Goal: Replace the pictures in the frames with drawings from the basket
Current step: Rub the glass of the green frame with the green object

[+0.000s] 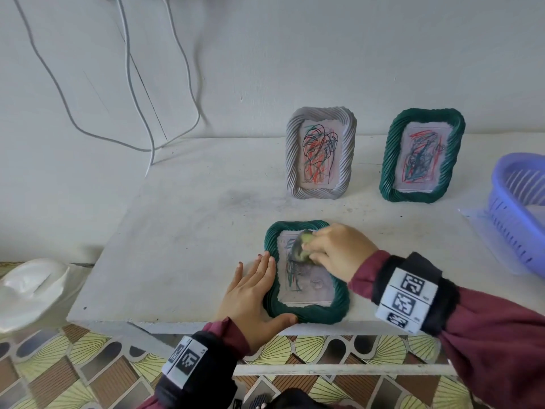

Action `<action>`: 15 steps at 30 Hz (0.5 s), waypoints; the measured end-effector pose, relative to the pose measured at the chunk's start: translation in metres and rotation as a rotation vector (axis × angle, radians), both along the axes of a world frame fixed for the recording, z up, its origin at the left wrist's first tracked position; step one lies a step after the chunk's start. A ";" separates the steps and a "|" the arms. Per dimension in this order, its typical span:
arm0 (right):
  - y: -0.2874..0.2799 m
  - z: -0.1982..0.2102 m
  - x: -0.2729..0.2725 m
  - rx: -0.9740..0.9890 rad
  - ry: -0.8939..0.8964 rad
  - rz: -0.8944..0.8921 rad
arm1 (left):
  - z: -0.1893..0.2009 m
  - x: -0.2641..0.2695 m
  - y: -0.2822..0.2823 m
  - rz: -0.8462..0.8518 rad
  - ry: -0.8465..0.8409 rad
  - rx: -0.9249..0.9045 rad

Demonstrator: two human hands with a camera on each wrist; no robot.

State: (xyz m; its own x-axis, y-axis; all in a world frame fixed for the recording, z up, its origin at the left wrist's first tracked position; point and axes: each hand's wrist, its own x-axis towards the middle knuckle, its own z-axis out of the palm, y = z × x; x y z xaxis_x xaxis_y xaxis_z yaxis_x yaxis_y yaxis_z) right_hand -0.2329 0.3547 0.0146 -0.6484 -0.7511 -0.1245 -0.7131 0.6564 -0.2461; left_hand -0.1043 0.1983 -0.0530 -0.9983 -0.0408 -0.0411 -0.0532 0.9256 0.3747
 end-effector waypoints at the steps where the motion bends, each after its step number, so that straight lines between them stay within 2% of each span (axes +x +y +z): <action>1: -0.005 0.000 -0.003 -0.011 0.013 -0.007 | 0.000 0.000 0.000 0.002 0.002 0.004; 5: -0.011 -0.001 0.014 -0.040 -0.011 0.028 | 0.000 0.000 0.001 0.006 0.004 -0.009; 10: 0.009 -0.001 0.053 0.047 -0.083 0.197 | -0.001 -0.001 0.001 0.016 0.002 -0.019; 15: 0.017 0.005 0.024 0.037 -0.048 0.058 | 0.000 0.001 0.000 0.003 0.001 -0.004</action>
State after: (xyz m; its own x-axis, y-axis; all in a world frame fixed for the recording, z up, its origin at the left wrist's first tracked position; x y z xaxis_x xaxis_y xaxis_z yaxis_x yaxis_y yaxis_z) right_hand -0.2088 0.3715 0.0194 -0.5962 -0.7819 -0.1822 -0.7385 0.6231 -0.2574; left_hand -0.1036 0.1983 -0.0527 -0.9982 -0.0436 -0.0401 -0.0554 0.9271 0.3706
